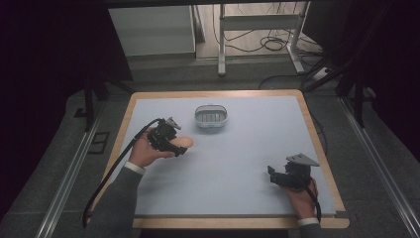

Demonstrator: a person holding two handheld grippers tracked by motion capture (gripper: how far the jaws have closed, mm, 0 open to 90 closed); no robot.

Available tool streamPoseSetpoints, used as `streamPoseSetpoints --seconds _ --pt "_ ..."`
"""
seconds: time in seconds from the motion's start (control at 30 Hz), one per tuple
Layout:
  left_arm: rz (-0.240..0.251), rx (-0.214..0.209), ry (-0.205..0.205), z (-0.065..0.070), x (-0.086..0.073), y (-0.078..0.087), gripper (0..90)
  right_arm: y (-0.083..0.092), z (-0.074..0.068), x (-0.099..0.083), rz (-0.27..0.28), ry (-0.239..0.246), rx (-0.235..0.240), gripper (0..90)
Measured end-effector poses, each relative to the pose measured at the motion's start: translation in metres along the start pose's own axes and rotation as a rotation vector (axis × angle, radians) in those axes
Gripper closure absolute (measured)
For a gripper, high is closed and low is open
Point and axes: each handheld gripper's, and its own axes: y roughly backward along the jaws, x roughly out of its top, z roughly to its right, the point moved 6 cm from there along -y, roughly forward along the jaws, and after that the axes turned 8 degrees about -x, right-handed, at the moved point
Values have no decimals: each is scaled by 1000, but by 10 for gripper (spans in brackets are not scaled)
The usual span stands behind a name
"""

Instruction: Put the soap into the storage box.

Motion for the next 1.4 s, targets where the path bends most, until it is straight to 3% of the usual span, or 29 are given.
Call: streamPoseSetpoints --seconds 1.4 --pt "15 15 -34 -7 34 5 331 0 0 0 -1 1 -1 102"
